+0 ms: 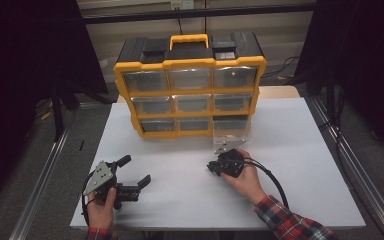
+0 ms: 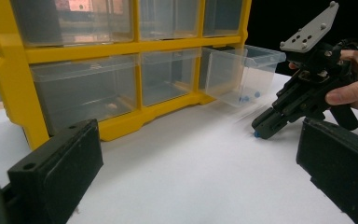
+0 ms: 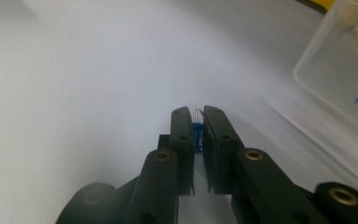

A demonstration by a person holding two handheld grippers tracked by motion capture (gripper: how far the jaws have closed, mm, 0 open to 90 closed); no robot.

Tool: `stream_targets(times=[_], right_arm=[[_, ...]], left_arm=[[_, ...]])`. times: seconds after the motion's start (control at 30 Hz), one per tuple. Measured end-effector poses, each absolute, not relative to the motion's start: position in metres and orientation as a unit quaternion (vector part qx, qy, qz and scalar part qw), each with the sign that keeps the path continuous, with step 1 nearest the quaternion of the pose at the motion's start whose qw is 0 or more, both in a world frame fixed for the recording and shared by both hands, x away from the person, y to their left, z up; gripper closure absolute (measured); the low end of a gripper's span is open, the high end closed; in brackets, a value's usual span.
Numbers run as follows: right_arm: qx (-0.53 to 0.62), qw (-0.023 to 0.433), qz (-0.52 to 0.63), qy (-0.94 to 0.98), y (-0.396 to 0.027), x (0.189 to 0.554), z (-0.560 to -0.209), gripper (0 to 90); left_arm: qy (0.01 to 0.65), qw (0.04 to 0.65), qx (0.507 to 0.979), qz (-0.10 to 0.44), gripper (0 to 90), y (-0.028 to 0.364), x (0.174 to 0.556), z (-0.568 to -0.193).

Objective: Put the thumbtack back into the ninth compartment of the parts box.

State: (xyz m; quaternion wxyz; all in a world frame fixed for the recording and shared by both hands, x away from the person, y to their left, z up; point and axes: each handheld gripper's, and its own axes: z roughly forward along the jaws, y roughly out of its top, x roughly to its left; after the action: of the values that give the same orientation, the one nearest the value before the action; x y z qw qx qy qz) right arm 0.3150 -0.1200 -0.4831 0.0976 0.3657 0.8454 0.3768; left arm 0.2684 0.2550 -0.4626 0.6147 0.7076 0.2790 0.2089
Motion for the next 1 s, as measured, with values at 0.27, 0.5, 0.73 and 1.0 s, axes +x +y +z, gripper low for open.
stream_targets(times=[0.27, 0.5, 0.73, 1.0], right_arm=[[0.369, 0.089, 0.376, 0.845, -0.1223, 0.3155, -0.4828, 86.2], [0.368, 0.08, 0.378, 0.846, -0.1252, 0.3158, -0.4827, 86.5], [0.369, 0.074, 0.383, 0.844, -0.1266, 0.3162, -0.483, 86.6], [0.376, 0.067, 0.39, 0.838, -0.1297, 0.3168, -0.4827, 86.7]], left_arm=[[0.279, 0.614, 0.709, 0.209, 0.1, 0.2554, 0.2683, -0.4626], [0.275, 0.615, 0.709, 0.207, 0.1, 0.2555, 0.2684, -0.4625], [0.277, 0.618, 0.706, 0.206, 0.1, 0.2548, 0.2683, -0.4626], [0.277, 0.617, 0.707, 0.207, 0.1, 0.2552, 0.2684, -0.4625]])
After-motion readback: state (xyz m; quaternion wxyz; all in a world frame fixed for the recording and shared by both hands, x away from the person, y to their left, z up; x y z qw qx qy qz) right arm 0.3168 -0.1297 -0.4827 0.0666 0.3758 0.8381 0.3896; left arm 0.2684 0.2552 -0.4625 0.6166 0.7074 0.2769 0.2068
